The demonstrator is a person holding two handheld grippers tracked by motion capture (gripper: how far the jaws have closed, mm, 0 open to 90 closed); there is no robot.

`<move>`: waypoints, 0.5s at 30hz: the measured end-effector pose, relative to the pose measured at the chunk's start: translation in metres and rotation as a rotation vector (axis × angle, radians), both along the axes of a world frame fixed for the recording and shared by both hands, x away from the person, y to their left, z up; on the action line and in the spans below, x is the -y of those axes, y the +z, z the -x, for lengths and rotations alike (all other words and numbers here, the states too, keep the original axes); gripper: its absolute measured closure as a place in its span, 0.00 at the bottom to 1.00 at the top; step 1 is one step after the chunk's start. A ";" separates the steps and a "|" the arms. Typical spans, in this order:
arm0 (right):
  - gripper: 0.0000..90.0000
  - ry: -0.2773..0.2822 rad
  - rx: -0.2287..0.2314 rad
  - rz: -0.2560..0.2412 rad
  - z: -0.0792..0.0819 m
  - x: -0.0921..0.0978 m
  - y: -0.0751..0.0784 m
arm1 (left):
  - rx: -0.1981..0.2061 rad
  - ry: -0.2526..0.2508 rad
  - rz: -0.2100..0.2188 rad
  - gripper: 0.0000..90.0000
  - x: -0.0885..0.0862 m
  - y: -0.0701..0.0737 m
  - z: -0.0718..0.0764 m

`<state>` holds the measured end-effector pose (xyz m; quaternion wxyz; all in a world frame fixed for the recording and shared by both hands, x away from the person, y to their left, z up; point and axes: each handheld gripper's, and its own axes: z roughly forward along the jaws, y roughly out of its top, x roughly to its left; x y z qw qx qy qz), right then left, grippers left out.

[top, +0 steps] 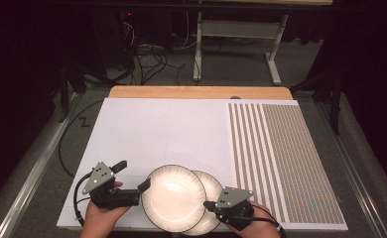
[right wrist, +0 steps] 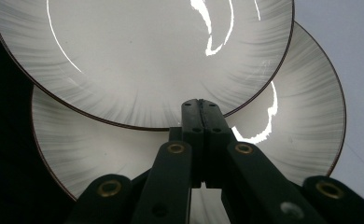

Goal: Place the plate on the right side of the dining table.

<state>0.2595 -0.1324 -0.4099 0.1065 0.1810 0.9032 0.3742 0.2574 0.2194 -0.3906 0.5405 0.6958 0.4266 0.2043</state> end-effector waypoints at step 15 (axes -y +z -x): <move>1.00 -0.006 0.003 -0.003 0.000 -0.001 0.001 | -0.237 -0.080 0.066 0.01 -0.007 0.006 -0.016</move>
